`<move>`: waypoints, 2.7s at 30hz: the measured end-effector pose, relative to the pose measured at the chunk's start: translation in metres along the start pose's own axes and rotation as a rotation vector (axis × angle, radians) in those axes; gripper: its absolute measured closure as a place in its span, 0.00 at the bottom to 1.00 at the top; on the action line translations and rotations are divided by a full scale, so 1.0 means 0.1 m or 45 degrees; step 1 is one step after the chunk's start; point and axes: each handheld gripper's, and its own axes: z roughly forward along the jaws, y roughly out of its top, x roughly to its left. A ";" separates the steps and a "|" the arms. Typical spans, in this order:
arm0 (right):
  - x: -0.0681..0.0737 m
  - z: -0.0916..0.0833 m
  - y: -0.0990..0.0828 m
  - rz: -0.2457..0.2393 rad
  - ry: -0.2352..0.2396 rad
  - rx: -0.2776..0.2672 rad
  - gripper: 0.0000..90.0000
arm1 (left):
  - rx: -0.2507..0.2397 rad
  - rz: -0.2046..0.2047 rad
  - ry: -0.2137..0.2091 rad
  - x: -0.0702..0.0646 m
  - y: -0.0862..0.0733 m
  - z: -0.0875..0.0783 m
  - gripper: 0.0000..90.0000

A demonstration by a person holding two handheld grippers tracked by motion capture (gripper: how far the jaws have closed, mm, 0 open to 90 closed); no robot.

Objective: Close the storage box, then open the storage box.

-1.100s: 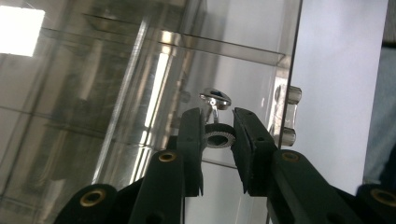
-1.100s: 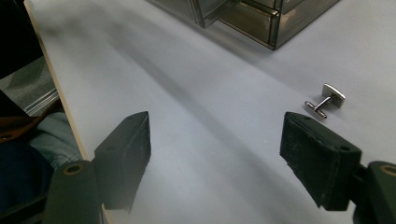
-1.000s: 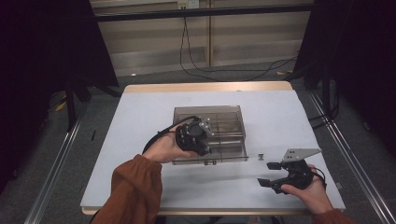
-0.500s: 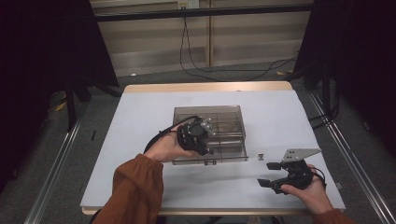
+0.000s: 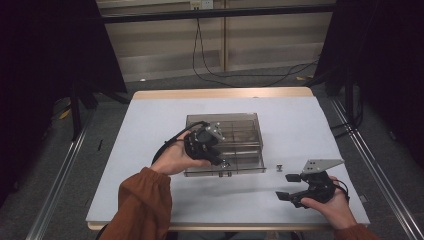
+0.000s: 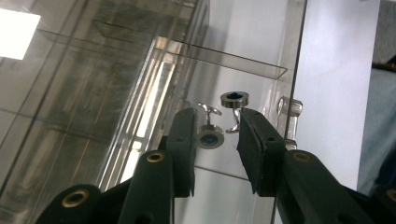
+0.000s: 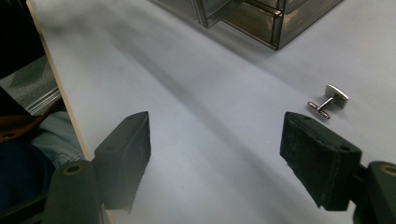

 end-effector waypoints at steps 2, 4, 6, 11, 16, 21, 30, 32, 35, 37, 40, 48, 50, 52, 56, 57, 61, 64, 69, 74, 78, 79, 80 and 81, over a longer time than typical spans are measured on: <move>0.00 0.00 0.00 -0.002 0.000 -0.005 0.27 | -0.047 -0.025 0.010 -0.01 -0.04 -0.04 0.74; 0.00 0.00 0.00 0.000 0.001 -0.006 0.27 | -0.112 -0.049 0.004 -0.01 -0.08 -0.08 0.74; -0.01 0.00 0.00 0.002 0.003 -0.003 0.27 | -0.137 -0.064 0.025 -0.02 -0.12 -0.11 0.73; 0.00 0.01 0.00 0.004 0.002 -0.001 0.27 | -0.212 -0.094 0.048 -0.04 -0.27 -0.15 0.73; 0.00 0.00 0.00 0.003 -0.003 -0.004 0.27 | -0.328 -0.138 0.064 -0.09 -0.42 -0.21 0.76; -0.01 0.00 0.01 0.006 -0.002 -0.003 0.27 | -0.439 -0.187 0.078 -0.17 -0.54 -0.29 0.85; -0.02 0.01 0.00 0.013 -0.005 -0.002 0.27 | -0.501 -0.159 0.075 -0.38 -0.72 -0.30 0.95; -0.01 0.01 0.01 0.012 -0.002 -0.001 0.27 | -0.503 -0.147 0.073 -0.43 -0.74 -0.28 0.96; 0.00 0.02 0.00 0.013 -0.002 0.002 0.27 | -0.497 -0.095 0.075 -0.52 -0.75 -0.26 0.97; -0.01 0.02 0.00 0.009 -0.001 0.001 0.27 | -0.500 -0.103 0.068 -0.58 -0.76 -0.24 0.97; -0.01 0.01 0.00 0.009 0.002 -0.005 0.27 | -0.487 -0.097 0.071 -0.63 -0.78 -0.21 0.98; 0.00 0.02 0.00 0.008 -0.001 0.004 0.27 | -0.470 -0.129 0.055 -0.63 -0.90 0.00 1.00; 0.00 0.03 0.00 0.013 0.001 0.006 0.27 | -0.466 -0.132 0.047 -0.61 -0.91 0.03 1.00; 0.00 0.03 0.00 0.013 0.002 0.006 0.27 | -0.463 -0.157 0.055 -0.60 -0.91 0.07 1.00; 0.01 0.04 0.00 0.002 0.006 0.011 0.27 | -0.453 -0.160 0.082 -0.58 -0.91 0.11 1.00; 0.01 0.04 0.00 0.001 0.008 0.011 0.27 | -0.461 -0.170 0.074 -0.56 -0.91 0.12 1.00; 0.01 0.03 -0.02 -0.006 0.008 0.012 0.27 | -0.458 -0.182 0.083 -0.55 -0.89 0.17 1.00; 0.02 0.04 -0.01 -0.004 0.008 0.019 0.27 | -0.452 -0.190 0.094 -0.52 -0.89 0.19 1.00; 0.01 0.05 -0.01 -0.004 0.013 0.021 0.27 | -0.464 -0.200 0.089 -0.51 -0.86 0.23 1.00; 0.02 0.05 -0.01 -0.005 0.009 0.025 0.27 | -0.471 -0.192 0.089 -0.49 -0.83 0.24 1.00; 0.01 0.05 -0.01 -0.003 0.013 0.024 0.27 | -0.464 -0.185 0.114 -0.47 -0.79 0.24 1.00; 0.01 0.05 -0.01 -0.002 0.012 0.025 0.27 | -0.482 -0.199 0.115 -0.47 -0.78 0.25 1.00; 0.01 0.05 -0.01 -0.002 0.012 0.026 0.27 | -0.473 -0.190 0.114 -0.45 -0.77 0.25 1.00; 0.01 0.05 -0.01 -0.003 0.011 0.026 0.27 | -0.483 -0.196 0.115 -0.44 -0.77 0.25 1.00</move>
